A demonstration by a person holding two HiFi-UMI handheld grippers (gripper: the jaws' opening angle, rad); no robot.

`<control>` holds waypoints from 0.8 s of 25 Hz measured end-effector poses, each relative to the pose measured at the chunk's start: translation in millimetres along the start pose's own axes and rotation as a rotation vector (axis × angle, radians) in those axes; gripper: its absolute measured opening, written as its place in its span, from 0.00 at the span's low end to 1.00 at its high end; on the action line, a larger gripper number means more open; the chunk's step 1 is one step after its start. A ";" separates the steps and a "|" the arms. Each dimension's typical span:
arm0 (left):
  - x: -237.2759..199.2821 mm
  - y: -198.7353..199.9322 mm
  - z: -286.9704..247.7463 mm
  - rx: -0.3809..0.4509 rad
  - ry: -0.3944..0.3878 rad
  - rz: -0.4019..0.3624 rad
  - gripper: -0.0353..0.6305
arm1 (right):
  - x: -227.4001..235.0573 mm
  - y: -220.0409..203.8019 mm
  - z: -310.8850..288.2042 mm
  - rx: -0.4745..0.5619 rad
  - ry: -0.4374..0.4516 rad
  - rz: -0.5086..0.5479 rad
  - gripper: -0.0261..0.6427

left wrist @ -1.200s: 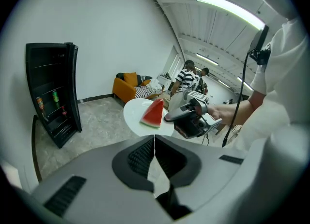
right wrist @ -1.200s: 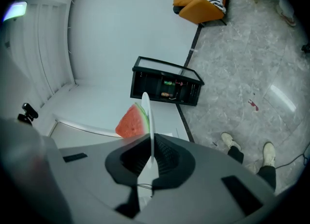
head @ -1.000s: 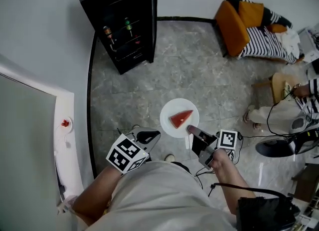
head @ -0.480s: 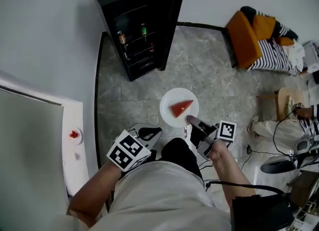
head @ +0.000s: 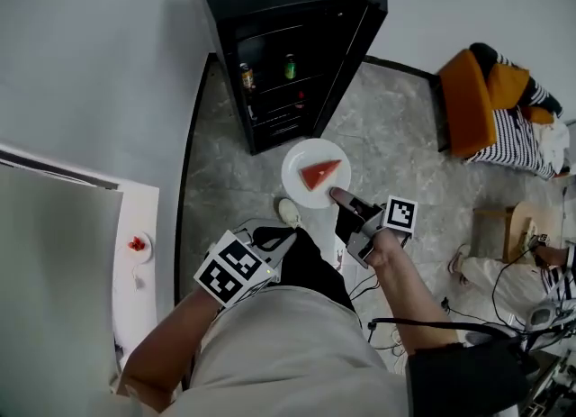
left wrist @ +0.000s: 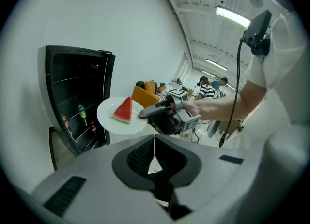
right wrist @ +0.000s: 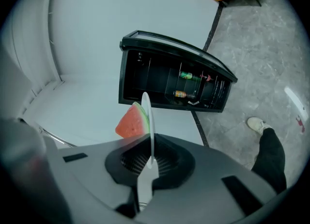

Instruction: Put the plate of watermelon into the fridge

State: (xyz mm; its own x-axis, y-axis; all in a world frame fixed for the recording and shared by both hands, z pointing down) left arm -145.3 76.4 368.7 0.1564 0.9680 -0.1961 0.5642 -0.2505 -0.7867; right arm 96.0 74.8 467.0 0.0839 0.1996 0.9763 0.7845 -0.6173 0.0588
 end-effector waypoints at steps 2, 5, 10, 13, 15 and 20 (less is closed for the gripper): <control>-16.2 7.5 -6.0 -0.011 0.018 0.008 0.07 | 0.2 20.0 -21.7 -0.022 -0.006 0.004 0.07; -46.3 25.3 -19.6 -0.020 0.036 0.024 0.07 | -2.4 55.8 -57.4 -0.049 -0.014 0.005 0.07; -94.5 58.4 -53.7 -0.056 0.039 0.037 0.07 | -1.6 118.6 -115.1 -0.091 -0.034 0.005 0.07; -120.4 80.5 -76.9 -0.078 0.035 0.043 0.07 | 4.7 155.8 -148.9 -0.108 -0.042 -0.004 0.07; -136.4 95.0 -90.2 -0.092 0.031 0.041 0.07 | 11.0 178.1 -172.7 -0.121 -0.047 -0.018 0.07; -167.7 112.8 -114.1 -0.091 0.031 0.060 0.07 | 25.3 219.3 -226.1 -0.131 -0.059 -0.039 0.07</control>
State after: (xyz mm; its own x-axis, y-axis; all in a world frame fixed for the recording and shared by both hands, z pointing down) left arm -15.4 -115.6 379.7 0.2164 0.9507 -0.2222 0.6243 -0.3097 -0.7172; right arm 131.2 -227.6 551.8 0.0940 0.2671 0.9591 0.7010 -0.7018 0.1267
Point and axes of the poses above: the fingertips, and each gripper's own axes: z backward along the fingers, x to its right, y out of its top, the point moved 9 cm from there along z, backward along the fingers, and after that the axes turned 9 degrees about -z, right-handed, at the moved point
